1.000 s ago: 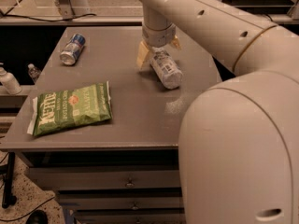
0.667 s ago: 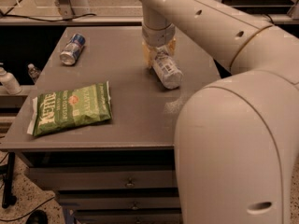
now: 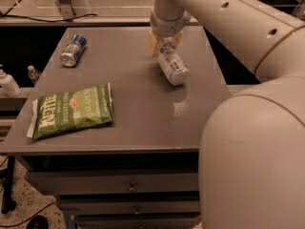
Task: Place blue plastic bottle upright
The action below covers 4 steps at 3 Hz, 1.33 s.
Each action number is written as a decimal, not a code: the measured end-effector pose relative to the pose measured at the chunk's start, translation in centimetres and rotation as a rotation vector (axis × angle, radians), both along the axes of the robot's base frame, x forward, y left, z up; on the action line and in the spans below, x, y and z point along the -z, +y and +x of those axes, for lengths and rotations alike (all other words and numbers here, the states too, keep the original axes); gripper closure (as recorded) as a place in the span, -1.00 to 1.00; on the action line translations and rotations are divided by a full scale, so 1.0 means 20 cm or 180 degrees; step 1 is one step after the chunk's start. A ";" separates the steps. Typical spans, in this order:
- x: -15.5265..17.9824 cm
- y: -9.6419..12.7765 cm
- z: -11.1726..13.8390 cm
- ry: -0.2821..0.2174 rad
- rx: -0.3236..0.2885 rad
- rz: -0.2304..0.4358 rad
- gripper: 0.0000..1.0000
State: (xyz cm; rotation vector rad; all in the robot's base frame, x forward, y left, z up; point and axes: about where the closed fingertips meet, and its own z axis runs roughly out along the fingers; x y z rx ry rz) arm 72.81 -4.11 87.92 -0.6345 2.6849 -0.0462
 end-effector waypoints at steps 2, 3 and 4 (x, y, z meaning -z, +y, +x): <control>-0.31 -0.06 -0.05 -0.0795 -0.0151 0.0970 1.00; -0.30 -0.05 -0.11 -0.1085 -0.0385 0.1400 1.00; -0.39 -0.09 -0.09 -0.1574 -0.0575 0.1821 1.00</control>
Offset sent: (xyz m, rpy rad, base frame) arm 0.0108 -0.0120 0.1453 0.5962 -0.6469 0.0989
